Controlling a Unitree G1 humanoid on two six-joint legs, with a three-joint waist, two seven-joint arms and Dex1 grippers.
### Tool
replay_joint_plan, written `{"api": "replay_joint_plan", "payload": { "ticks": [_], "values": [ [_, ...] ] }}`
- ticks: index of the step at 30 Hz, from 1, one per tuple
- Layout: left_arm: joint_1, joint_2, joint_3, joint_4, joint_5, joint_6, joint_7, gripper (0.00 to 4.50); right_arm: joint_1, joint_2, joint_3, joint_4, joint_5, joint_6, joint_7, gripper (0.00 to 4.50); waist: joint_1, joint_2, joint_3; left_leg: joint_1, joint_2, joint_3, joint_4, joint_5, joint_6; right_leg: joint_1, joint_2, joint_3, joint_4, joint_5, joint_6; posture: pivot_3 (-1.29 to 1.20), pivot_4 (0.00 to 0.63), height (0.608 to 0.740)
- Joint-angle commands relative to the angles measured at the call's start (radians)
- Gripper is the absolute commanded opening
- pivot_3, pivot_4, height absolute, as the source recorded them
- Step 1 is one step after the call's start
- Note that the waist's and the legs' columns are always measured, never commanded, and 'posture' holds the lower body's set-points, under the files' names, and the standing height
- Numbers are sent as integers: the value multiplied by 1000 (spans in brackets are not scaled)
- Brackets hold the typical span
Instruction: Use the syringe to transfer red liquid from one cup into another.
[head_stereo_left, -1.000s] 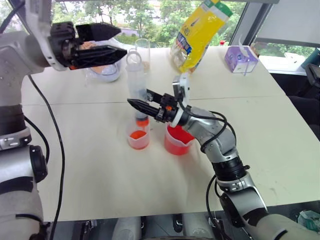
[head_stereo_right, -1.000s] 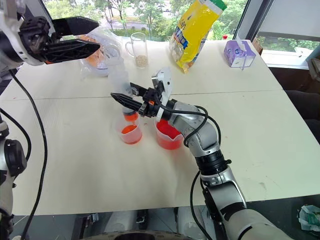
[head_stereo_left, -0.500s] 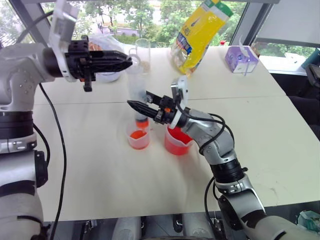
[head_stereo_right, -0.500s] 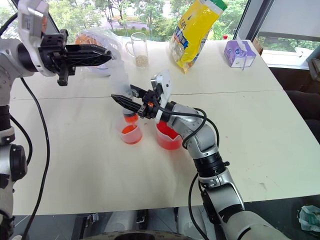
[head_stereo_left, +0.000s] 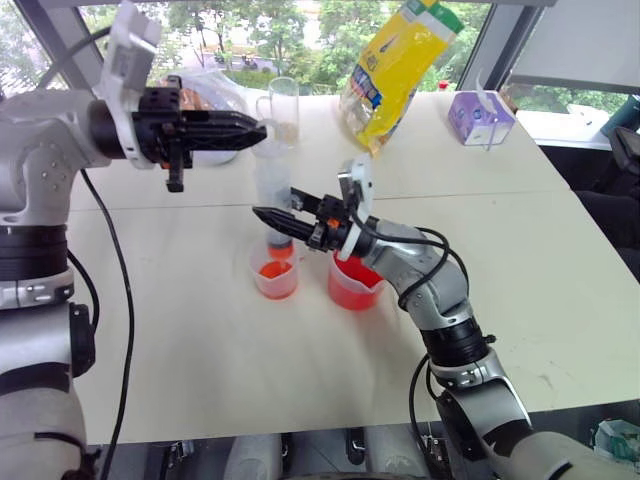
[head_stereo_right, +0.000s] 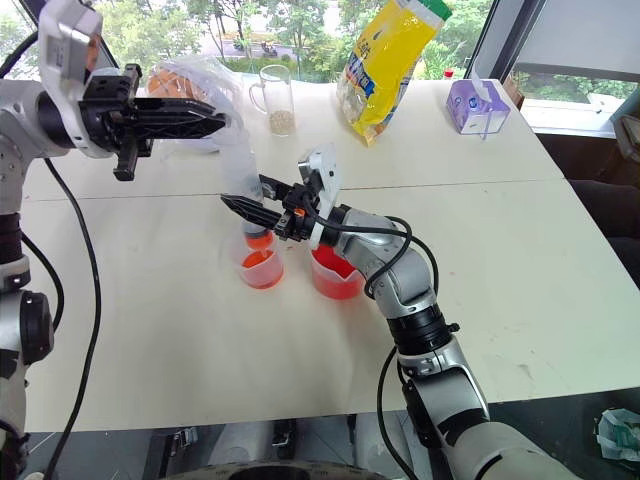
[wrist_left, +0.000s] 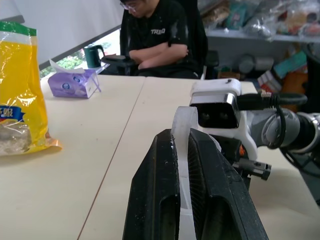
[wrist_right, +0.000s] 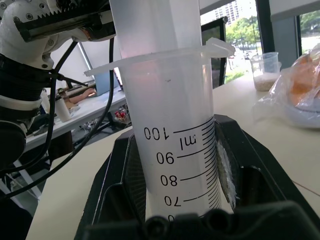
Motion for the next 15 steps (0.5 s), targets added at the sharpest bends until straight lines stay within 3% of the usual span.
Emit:
{"api": "replay_joint_plan", "payload": {
  "ticks": [1,15],
  "values": [
    [19,9,-50,-37,23,-18,-41,45,-71,20,-44,-105,44,-12,-7,1567,0,0,0,0,0,0,0,0,0,0,0,0,0,0,0,0,150,740],
    [85,32,-78,-71,61,-66,-61,45,-139,3,-123,-138,86,35,-38,1567,0,0,0,0,0,0,0,0,0,0,0,0,0,0,0,0,150,740]
  ]
}}
